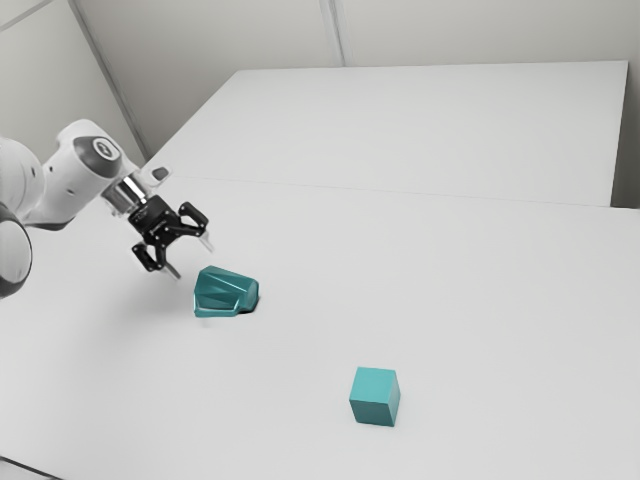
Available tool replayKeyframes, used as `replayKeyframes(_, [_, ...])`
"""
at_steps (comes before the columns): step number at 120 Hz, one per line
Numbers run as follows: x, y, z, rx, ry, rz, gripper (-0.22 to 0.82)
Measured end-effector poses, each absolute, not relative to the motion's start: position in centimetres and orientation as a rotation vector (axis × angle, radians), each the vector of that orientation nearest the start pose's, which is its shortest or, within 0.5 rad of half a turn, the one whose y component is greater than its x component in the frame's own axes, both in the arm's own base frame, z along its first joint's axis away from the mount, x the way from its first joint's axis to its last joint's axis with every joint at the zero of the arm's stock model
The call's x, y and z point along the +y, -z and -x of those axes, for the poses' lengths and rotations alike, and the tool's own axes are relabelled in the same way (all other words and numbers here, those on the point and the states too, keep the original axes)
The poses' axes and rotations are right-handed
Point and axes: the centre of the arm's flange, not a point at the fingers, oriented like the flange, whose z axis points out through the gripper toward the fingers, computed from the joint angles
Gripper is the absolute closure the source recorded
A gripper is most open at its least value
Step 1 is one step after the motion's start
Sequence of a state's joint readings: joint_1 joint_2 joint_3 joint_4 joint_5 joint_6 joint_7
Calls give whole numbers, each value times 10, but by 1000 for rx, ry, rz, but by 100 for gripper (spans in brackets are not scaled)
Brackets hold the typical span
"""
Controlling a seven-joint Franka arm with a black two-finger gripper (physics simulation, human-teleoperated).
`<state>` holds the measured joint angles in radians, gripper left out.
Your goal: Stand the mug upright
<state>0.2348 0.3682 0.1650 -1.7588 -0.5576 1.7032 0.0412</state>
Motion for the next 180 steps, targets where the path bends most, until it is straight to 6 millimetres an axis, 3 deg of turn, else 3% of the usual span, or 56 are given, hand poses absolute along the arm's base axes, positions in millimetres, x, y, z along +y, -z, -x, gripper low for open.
replayKeyframes(18, [196,-328,-590,693,365,-2477,0])
replayKeyframes(44, [197,-306,-597,677,326,-2447,0])
replayKeyframes(84, [172,-284,-610,631,280,-2365,0])
replayKeyframes(90, [170,-280,-610,625,280,-2361,6])
replayKeyframes(106, [169,-276,-611,616,274,-2367,40])
replayKeyframes(117, [168,-278,-613,605,264,-2375,57])
replayKeyframes(145, [146,-293,-623,531,238,-2388,70])
replayKeyframes(180, [118,-321,-626,461,202,-2426,76])
